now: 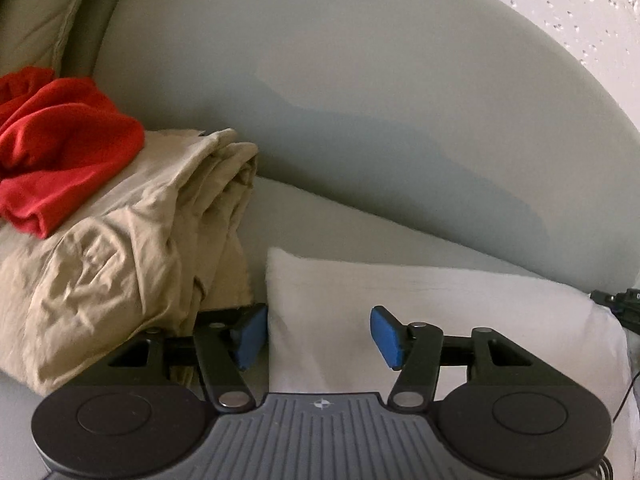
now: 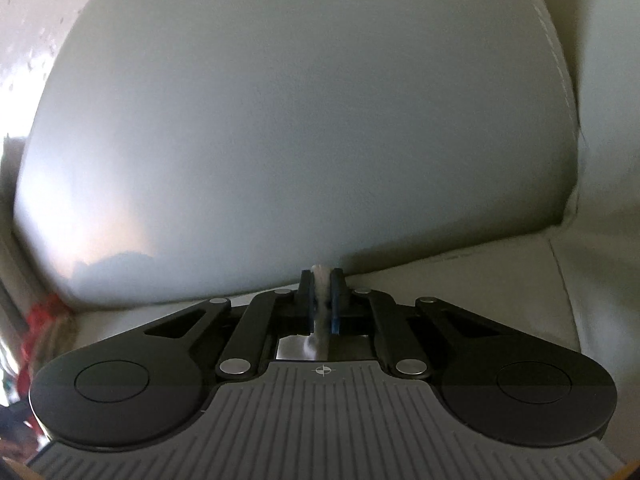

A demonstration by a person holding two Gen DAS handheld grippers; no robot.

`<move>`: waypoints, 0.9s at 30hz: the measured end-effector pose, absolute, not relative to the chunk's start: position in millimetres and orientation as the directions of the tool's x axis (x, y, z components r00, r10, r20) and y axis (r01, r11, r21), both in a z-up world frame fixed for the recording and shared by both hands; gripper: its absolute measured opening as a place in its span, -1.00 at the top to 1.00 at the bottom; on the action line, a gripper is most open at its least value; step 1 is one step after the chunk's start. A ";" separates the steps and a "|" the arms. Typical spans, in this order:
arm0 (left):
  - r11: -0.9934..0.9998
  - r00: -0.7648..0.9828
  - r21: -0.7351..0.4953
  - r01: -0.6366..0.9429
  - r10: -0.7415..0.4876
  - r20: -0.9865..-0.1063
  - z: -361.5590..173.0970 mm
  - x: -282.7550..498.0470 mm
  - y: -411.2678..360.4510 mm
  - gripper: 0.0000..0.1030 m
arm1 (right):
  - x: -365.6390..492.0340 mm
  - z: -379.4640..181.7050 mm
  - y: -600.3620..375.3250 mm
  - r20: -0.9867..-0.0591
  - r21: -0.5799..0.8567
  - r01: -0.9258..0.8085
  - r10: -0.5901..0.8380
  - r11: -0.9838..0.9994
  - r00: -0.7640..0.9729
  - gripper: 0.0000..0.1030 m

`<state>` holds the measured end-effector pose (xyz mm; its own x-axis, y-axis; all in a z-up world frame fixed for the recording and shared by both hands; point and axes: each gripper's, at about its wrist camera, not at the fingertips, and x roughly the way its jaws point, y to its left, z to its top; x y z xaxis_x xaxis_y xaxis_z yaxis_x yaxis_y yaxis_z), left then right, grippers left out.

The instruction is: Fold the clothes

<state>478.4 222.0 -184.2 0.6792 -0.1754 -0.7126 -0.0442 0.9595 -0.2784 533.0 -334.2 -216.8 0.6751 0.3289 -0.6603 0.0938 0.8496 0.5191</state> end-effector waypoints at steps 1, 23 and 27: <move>0.951 0.684 -0.302 -0.064 -0.179 -0.708 -185.1 482.3 225.7 0.04 | 532.2 -218.1 -335.3 -0.658 0.528 0.098 0.333 0.843 0.676 0.90; 0.917 0.801 -0.393 -0.063 -0.188 -0.568 -115.6 421.9 240.0 0.94 | 466.0 -148.1 -320.5 -0.591 0.467 0.139 0.191 0.873 0.784 0.92; 0.832 0.820 -0.554 -0.026 -0.299 -0.487 -79.7 366.5 243.0 0.94 | 403.0 -106.6 -348.3 -0.573 0.550 0.172 0.219 0.817 0.790 0.92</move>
<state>366.5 243.0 -79.7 0.8205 -0.2988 -0.4874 -0.0258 0.8324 -0.5536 403.0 -348.3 -106.6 0.7896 0.2194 -0.5731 0.1720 0.8173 0.5500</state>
